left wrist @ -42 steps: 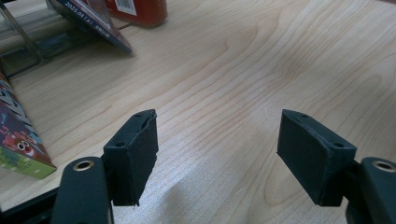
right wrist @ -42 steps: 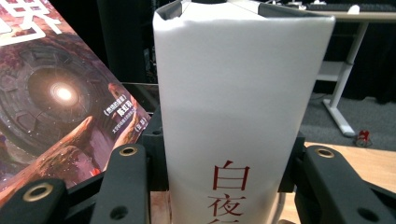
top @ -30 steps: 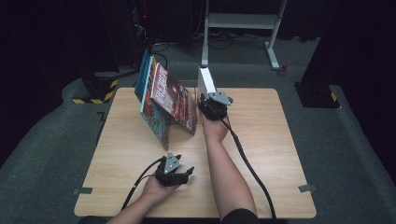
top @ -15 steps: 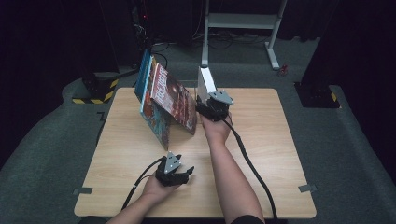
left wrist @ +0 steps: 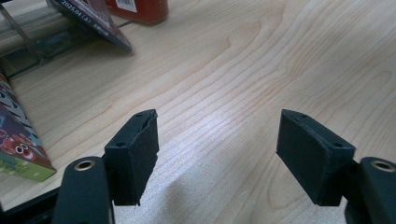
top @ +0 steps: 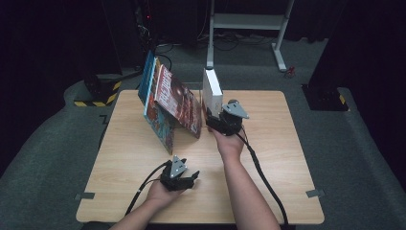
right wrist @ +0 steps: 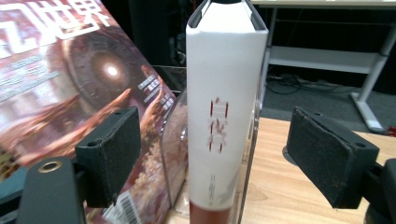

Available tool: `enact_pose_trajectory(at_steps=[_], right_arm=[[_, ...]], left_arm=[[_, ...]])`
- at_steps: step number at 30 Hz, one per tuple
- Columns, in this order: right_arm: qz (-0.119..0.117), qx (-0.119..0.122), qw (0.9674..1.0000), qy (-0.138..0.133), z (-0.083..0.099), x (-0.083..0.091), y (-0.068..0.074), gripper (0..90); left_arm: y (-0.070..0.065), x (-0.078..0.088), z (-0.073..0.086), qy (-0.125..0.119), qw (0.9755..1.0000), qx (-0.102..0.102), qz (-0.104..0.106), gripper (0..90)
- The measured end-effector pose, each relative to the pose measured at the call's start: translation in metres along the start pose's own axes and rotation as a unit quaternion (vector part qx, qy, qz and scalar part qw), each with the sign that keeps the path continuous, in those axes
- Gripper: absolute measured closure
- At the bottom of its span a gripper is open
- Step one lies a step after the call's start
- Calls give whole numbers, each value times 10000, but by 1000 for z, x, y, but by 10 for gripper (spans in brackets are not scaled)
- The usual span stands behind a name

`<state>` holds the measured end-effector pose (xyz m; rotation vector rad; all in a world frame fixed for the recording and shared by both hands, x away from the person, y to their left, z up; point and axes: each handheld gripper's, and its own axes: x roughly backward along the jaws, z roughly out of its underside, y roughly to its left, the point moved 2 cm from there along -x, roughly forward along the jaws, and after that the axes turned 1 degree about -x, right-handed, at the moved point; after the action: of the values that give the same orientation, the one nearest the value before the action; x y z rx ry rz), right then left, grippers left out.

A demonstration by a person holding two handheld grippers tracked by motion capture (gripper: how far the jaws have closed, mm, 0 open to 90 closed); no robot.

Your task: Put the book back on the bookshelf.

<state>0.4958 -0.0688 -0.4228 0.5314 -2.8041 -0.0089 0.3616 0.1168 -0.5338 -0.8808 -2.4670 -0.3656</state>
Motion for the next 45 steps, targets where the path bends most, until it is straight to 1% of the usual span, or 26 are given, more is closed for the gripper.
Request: enact_pose_trajectory(at_steps=[2,5,11,14,17,20,22,23,26,28,30,31,32,33,34,35,36,37,38,42,43,45], right_arm=[[-61,-16,10000,17,4,7,-3,179],[-130,-39,9998,135,11,16,-7,172],[-91,-21,9998,198,28,37,-20,149],[-43,17,9995,317,39,48,-28,140],[-13,2,9989,466,52,58,-37,136],[99,32,9981,615,68,70,-47,135],[113,0,9974,707,78,77,-53,135],[116,-31,9967,801,84,80,-56,134],[180,-19,9931,1160,104,91,-66,133],[260,68,9888,1467,117,97,-71,133],[460,294,9819,1816,135,107,-78,134],[515,325,9785,1968,142,111,-82,136],[507,304,9734,2214,147,114,-85,143],[329,34,9691,2443,150,119,-91,121],[359,-52,9696,2418,151,123,-95,124],[486,-120,9691,2414,151,125,-96,123],[588,-124,9683,2423,152,127,-95,123],[662,-40,9670,2458,153,128,-93,108],[619,-12,9667,2482,153,128,-92,99],[622,-29,9664,2495,153,128,-91,90],[625,-16,9665,2489,153,127,-91,90],[649,-40,9663,2492,153,127,-91,90]], left_arm=[[0,0,0,8,10000,-4,-7,296],[0,0,0,15,10000,-7,-22,295],[-1,-1,0,26,10000,-6,-44,294],[-1,-1,0,21,10000,-2,-50,294],[-1,-1,0,19,10000,-8,-62,293],[-1,-1,0,26,10000,-3,-63,294],[-1,-1,0,27,10000,-6,-67,294],[-1,-1,0,30,10000,-12,-71,293],[-1,-1,0,29,10000,-14,-79,292],[-1,-1,0,31,10000,-17,-83,291],[-1,-1,0,29,10000,-18,-85,291],[-1,-1,0,30,10000,-17,-86,291],[-1,-1,0,31,10000,-23,-84,291],[-2,-1,0,39,10000,-35,-85,291],[-2,-1,0,48,9999,-55,-94,291],[-2,-1,0,53,9999,-66,-102,291],[-2,-1,0,51,9999,-81,-117,290],[-2,0,0,47,9999,-89,-123,290],[-3,0,0,38,9999,-93,-128,287],[-2,0,0,49,9998,-95,-157,280],[-2,0,0,37,9998,-51,-175,279],[-1,0,1,109,9998,6,-191,275]])
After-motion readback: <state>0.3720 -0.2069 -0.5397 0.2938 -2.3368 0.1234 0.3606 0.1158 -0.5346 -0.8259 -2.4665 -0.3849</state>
